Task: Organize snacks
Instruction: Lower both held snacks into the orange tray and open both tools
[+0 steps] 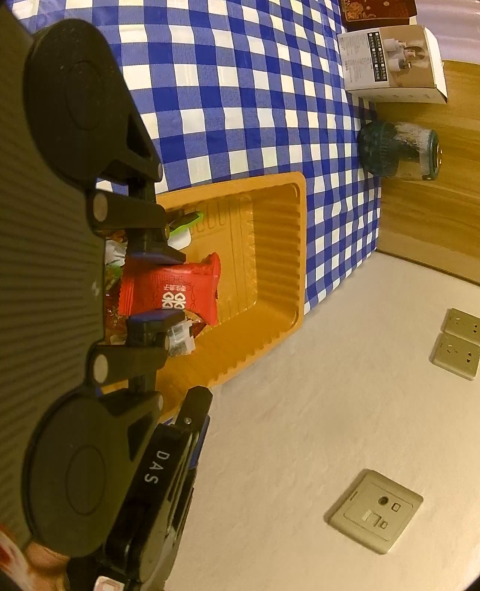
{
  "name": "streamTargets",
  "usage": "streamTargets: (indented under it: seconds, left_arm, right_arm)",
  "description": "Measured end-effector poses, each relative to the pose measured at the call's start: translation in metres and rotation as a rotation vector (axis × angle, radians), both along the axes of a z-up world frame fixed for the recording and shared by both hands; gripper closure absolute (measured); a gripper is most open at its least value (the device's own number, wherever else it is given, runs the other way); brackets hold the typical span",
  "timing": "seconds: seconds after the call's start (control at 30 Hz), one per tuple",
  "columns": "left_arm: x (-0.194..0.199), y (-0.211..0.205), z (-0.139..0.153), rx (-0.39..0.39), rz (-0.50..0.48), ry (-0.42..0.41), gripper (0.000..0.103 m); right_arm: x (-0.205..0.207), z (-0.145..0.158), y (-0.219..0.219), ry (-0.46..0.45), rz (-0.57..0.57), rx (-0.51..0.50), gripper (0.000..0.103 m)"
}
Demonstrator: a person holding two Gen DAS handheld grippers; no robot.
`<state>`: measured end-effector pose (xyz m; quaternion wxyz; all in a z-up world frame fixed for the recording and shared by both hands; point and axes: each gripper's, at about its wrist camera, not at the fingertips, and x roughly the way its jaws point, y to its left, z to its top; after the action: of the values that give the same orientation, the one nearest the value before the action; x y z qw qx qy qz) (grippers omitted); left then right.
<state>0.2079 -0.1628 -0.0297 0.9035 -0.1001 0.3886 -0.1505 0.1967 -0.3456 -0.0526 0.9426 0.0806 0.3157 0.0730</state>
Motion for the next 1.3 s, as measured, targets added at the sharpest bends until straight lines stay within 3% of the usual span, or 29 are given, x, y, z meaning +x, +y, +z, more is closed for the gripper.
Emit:
streamTargets:
  seconds: [0.17,0.27,0.77,1.27,1.3]
  left_arm:
    - [0.006,-0.003,-0.004,0.006,0.000,0.004,0.080]
    - [0.006,-0.003,-0.004,0.025,0.010,-0.018,0.057]
    - [-0.005,0.022,-0.003,0.079,0.043,-0.026,0.054]
    - [-0.009,0.023,-0.002,0.087,0.049,-0.030,0.043]
    - [-0.009,0.023,-0.003,0.088,0.051,-0.030,0.038]
  right_arm:
    - [0.001,-0.002,-0.001,0.003,-0.008,0.004,0.081]
    - [0.001,-0.002,-0.001,0.003,-0.010,0.005,0.081]
    - [0.000,0.003,0.003,-0.002,0.014,0.041,0.081]
    - [0.005,0.004,0.008,-0.012,0.052,0.099,0.081]
    - [0.006,0.004,0.007,-0.014,0.052,0.107,0.081]
